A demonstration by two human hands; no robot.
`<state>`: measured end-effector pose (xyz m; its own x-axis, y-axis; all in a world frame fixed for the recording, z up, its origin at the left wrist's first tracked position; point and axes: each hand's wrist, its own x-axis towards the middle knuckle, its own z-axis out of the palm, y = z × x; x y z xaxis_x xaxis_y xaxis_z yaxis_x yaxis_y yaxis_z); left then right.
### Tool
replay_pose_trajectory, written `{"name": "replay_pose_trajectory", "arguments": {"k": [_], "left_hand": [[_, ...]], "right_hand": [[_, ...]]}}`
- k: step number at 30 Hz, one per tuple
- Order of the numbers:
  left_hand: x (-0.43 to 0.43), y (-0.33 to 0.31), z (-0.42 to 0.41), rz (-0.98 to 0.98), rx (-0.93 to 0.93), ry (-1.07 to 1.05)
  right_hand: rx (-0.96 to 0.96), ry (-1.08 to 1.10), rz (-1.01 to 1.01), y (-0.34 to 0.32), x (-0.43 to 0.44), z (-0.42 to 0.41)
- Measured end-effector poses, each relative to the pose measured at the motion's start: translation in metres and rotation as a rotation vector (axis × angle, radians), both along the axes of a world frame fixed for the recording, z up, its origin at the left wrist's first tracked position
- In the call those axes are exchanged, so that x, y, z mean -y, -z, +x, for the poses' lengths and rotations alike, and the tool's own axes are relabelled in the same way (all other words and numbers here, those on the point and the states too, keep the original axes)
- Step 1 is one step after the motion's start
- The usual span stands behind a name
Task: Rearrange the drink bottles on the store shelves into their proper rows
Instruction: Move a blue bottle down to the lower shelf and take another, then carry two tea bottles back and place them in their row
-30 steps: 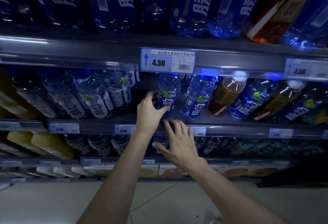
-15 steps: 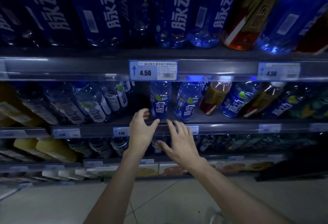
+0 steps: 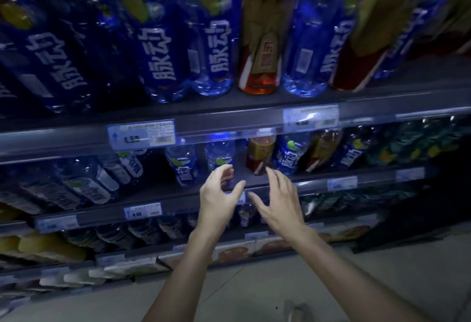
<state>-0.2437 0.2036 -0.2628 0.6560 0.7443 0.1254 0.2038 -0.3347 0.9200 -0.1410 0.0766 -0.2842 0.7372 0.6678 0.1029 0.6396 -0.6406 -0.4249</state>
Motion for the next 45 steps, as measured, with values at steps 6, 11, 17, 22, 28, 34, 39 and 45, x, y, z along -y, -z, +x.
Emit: {"name": "replay_pose_trajectory", "arguments": {"k": [6, 11, 17, 22, 28, 34, 39, 45], "left_hand": [[0.032, -0.004, 0.056, 0.060, -0.052, -0.066], [0.044, 0.002, 0.094, 0.026, -0.117, -0.193], [0.042, 0.013, 0.121, -0.040, -0.175, -0.316], [0.034, 0.021, 0.129, -0.051, -0.160, -0.369], [0.024, 0.025, 0.126, -0.077, -0.153, -0.374], [0.019, 0.022, 0.120, 0.020, -0.192, -0.301], [0.022, 0.018, 0.113, 0.036, -0.192, -0.263], [0.032, 0.012, 0.100, -0.050, -0.111, -0.224]], "right_hand": [[-0.068, 0.101, 0.087, -0.001, 0.038, 0.046], [-0.078, 0.248, 0.115, 0.003, 0.060, 0.083], [-0.214, 0.357, 0.233, 0.007, 0.062, 0.119], [-0.250, 0.361, 0.341, 0.010, 0.051, 0.129], [-0.390, 0.458, 0.524, 0.014, 0.042, 0.134], [-0.363, 0.519, 0.510, 0.014, 0.036, 0.133], [-0.376, 0.567, 0.510, 0.013, 0.034, 0.132], [-0.391, 0.574, 0.568, 0.010, 0.039, 0.131]]}}
